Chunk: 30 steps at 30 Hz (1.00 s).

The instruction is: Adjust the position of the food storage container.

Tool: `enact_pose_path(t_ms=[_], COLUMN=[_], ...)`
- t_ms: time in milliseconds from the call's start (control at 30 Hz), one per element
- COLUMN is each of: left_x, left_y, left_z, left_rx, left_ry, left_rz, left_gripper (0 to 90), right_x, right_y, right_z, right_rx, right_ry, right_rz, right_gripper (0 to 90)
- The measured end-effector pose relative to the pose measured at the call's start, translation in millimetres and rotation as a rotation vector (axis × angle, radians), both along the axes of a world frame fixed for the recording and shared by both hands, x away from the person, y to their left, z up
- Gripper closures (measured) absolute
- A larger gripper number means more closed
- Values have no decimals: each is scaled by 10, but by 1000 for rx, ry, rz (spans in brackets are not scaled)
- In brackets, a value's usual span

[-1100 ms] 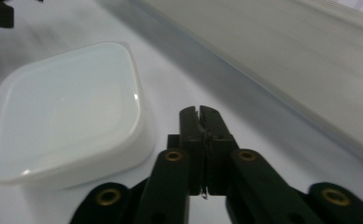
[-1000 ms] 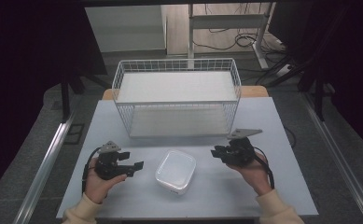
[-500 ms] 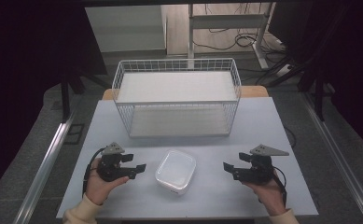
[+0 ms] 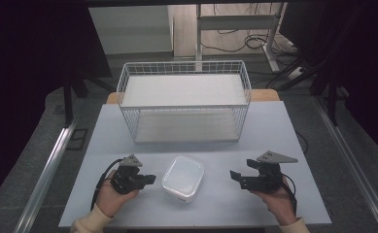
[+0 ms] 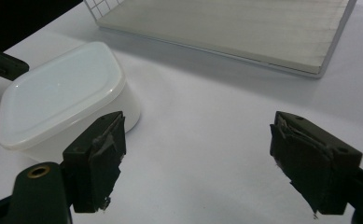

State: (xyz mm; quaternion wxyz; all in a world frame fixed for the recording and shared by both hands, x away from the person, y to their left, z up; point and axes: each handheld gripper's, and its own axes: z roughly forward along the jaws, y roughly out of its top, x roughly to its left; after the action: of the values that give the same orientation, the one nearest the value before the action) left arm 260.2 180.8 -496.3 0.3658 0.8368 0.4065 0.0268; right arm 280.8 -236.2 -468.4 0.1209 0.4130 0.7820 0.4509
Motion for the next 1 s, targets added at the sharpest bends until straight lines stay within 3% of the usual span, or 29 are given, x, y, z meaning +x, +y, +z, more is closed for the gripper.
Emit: enact_pose_path(t_ms=[667, 1000], left_x=[-48, -79], left_y=[-278, -463], left_z=[-62, -59], left_rx=[17, -6], left_ry=[24, 33], left_rz=[-80, -120], left_gripper=[899, 898], right_x=[7, 6], right_y=[-16, 3], right_z=[6, -6], right_rx=[6, 3], right_ry=[5, 7], right_rz=[-12, -5], right_gripper=[181, 182])
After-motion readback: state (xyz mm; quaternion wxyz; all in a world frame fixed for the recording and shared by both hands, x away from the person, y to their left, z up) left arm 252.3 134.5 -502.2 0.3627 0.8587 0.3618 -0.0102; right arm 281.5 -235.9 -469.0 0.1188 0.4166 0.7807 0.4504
